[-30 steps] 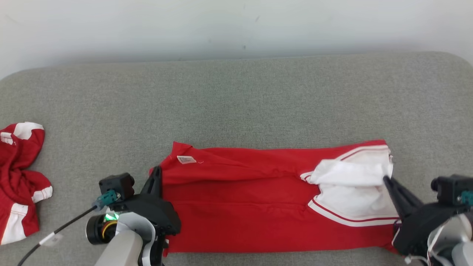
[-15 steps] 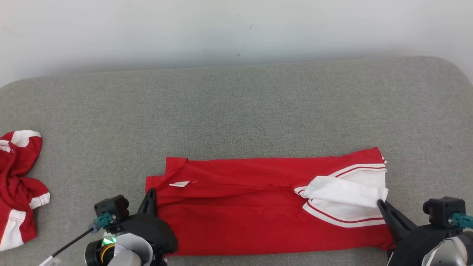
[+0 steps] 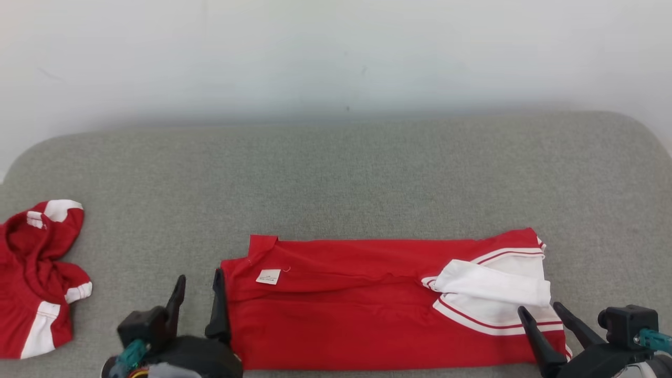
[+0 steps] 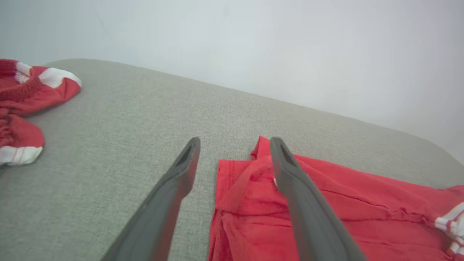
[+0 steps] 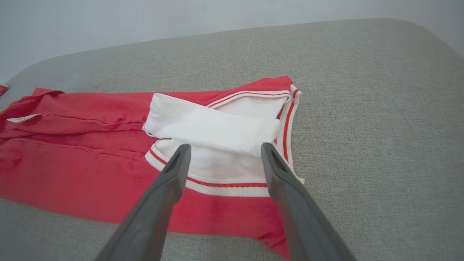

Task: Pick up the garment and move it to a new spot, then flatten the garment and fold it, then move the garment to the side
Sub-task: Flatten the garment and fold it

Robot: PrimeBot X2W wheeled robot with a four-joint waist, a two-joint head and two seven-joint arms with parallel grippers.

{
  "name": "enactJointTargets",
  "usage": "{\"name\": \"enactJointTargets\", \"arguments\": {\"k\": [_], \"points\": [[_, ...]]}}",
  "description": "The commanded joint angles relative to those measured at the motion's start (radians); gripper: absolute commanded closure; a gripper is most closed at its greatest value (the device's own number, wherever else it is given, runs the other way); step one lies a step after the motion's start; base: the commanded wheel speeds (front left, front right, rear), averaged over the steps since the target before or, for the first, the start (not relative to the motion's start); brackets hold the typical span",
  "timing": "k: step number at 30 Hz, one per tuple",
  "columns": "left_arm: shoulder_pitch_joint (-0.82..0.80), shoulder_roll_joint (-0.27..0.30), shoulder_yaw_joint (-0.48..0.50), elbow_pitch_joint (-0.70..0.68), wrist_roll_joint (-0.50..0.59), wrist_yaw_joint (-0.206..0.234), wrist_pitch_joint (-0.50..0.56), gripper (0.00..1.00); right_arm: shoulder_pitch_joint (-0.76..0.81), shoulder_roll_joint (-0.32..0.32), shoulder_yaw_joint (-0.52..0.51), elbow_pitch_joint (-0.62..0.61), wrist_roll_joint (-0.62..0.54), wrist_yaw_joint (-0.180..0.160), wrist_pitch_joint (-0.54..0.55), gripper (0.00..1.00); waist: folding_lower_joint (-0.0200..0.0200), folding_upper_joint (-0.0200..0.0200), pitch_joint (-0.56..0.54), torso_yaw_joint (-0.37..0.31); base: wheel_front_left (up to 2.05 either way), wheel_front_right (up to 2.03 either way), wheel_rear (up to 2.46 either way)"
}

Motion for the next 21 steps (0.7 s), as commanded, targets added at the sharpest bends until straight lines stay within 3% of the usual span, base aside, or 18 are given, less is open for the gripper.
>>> {"name": "enactJointTargets", "arguments": {"k": [1, 7, 12, 21], "points": [[0.061, -0.007, 0.028, -0.057, 0.041, 0.0, -0.002, 0.0, 0.022, 0.011, -0.006, 0.0, -0.007, -0.002, -0.009, 0.0, 0.0001, 0.0001, -0.032, 0.014, 0.0, 0.0, 0.0], [0.198, -0.029, 0.111, -0.224, 0.16, -0.031, -0.003, 0.0, 0.04, 0.058, -0.053, 0.017, 0.006, -0.002, -0.022, 0.0, 0.0001, 0.0001, -0.064, 0.028, 0.0, 0.0, 0.0], [0.29, -0.051, 0.164, -0.309, 0.222, -0.083, -0.003, 0.0, 0.063, 0.089, -0.088, 0.053, -0.002, -0.002, -0.028, 0.0, 0.0001, 0.0001, -0.092, 0.038, 0.0, 0.0, 0.0], [0.401, -0.072, 0.2, -0.351, 0.298, -0.134, -0.003, 0.0, 0.065, 0.116, -0.118, 0.089, -0.025, -0.002, -0.039, 0.0, 0.0001, 0.0001, -0.115, 0.048, 0.0, 0.0, 0.0]]}}
